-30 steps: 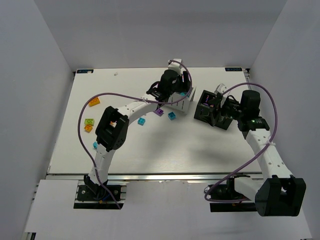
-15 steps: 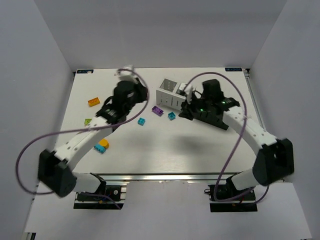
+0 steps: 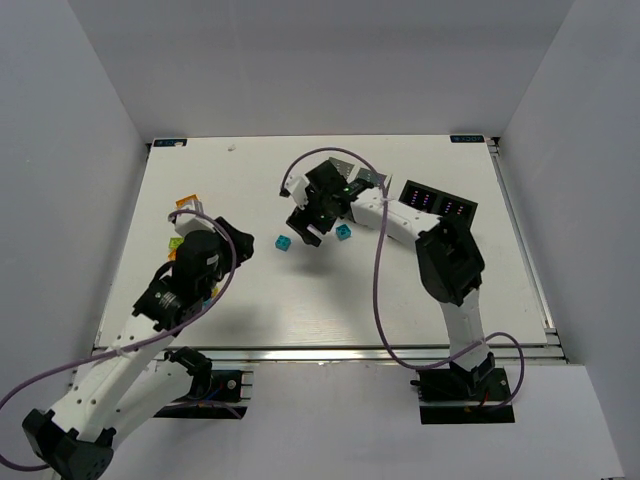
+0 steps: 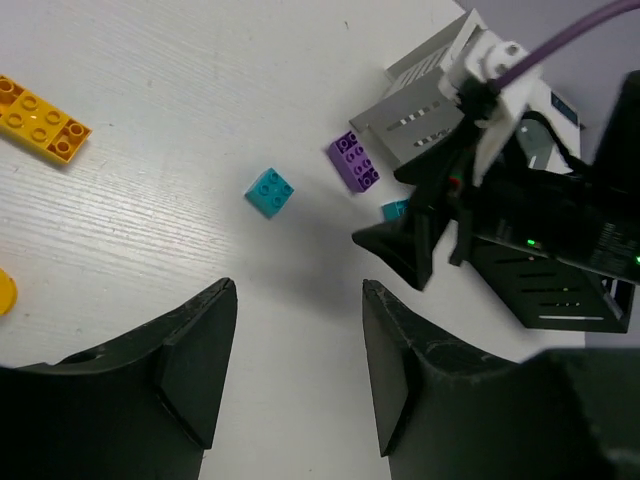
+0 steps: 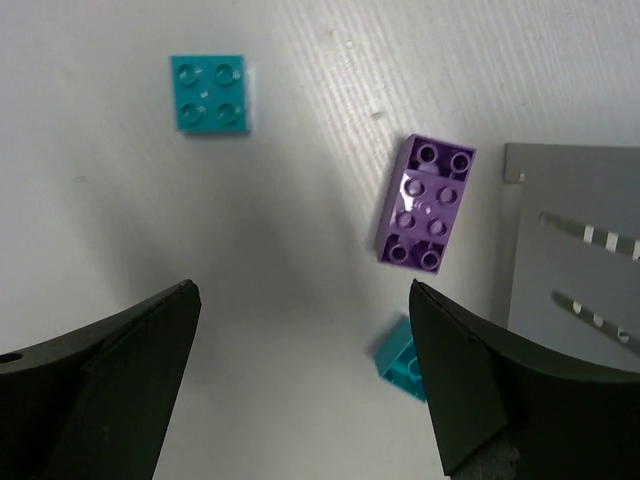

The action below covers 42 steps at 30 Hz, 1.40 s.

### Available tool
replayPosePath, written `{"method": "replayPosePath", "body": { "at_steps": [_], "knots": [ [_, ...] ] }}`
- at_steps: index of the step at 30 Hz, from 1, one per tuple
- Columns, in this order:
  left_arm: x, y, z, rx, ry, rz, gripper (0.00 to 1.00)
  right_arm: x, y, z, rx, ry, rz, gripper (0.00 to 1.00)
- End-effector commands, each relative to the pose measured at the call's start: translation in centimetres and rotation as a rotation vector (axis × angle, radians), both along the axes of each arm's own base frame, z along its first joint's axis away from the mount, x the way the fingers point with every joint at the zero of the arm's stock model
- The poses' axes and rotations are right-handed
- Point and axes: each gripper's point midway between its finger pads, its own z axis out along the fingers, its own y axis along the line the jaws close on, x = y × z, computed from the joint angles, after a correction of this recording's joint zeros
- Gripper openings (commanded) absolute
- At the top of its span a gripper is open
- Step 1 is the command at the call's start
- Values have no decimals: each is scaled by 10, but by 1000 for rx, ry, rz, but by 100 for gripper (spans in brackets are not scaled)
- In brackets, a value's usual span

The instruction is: Sort the legos into containers by color

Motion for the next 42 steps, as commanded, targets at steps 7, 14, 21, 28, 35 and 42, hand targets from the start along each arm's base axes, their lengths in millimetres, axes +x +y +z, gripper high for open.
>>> {"method": "replayPosePath", "body": {
  "at_steps": [7, 14, 21, 28, 35, 42],
  "knots": [
    [-20, 22, -2, -12, 27, 79, 64, 52, 5, -15, -74, -81, -159, 88],
    [-21, 21, -7, -18, 35, 79, 64, 62, 3, -35, -86, -84, -171, 84],
    [-21, 25, -8, -5, 37, 93, 65, 65, 9, -44, -69, -80, -150, 78],
    [-22, 27, -8, -8, 38, 103, 65, 70, 9, -49, -66, -78, -160, 69],
    [-21, 27, -8, -8, 38, 107, 65, 57, 11, -51, -26, -23, -129, 52],
    [-20, 26, -10, -19, 34, 109, 65, 24, 10, -21, 86, -12, -38, 19]
  ]
}}
